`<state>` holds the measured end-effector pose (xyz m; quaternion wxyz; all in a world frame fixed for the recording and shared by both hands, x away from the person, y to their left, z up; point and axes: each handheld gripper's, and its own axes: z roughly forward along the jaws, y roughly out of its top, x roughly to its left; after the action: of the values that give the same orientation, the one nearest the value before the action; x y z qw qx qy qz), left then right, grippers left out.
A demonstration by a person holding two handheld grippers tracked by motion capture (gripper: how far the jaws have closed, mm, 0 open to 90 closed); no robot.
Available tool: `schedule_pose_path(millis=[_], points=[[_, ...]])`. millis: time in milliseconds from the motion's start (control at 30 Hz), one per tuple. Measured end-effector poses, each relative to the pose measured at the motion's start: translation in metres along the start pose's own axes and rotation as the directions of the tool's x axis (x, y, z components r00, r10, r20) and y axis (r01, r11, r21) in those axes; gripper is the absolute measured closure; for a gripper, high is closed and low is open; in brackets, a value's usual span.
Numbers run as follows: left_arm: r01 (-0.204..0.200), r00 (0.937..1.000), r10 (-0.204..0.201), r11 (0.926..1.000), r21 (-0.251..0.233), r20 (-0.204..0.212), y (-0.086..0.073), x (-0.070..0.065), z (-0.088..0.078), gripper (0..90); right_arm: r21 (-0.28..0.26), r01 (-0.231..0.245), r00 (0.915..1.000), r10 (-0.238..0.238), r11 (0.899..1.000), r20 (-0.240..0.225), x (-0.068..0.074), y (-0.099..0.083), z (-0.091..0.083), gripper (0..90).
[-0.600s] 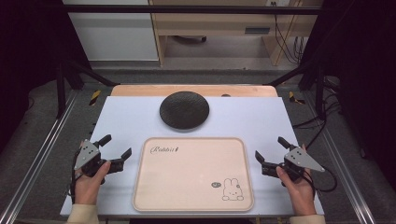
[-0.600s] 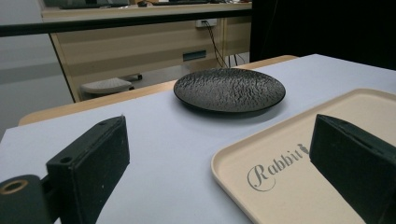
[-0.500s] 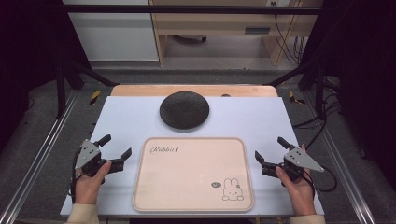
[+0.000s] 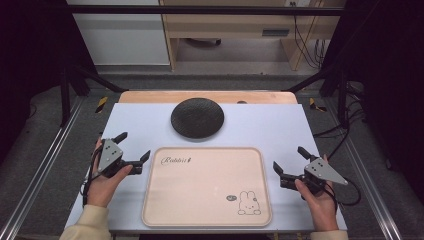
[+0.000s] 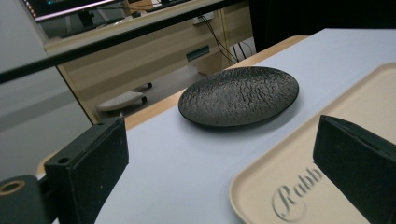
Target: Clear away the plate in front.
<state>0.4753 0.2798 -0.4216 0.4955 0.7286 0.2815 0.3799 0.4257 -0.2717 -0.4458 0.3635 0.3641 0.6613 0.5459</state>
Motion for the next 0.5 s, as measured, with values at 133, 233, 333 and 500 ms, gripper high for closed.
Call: schedule_pose_path(millis=[133,233,333,500], points=[[-0.069,0.9975,0.069,0.9976,0.005,0.015,0.02,0.009,0.024,2.7,0.007,-0.003,0.9999,0.003,1.0,0.011,-0.001,0.0,0.003,2.9],[-0.118,0.9919,0.119,0.9928,-0.017,0.045,0.043,0.013,0.047,2.8,0.009,-0.001,0.9999,0.001,1.0,0.01,0.0,0.001,0.003,2.9],[-0.14,0.9877,0.141,0.99,-0.022,0.067,0.053,0.014,0.058,3.0,0.011,0.0,1.0,0.0,1.0,0.008,0.002,0.001,0.003,2.8],[-0.227,0.968,0.229,0.9734,-0.03,0.103,0.076,0.011,0.079,2.9,0.012,0.002,1.0,-0.002,1.0,0.008,0.003,0.001,0.004,2.8]])
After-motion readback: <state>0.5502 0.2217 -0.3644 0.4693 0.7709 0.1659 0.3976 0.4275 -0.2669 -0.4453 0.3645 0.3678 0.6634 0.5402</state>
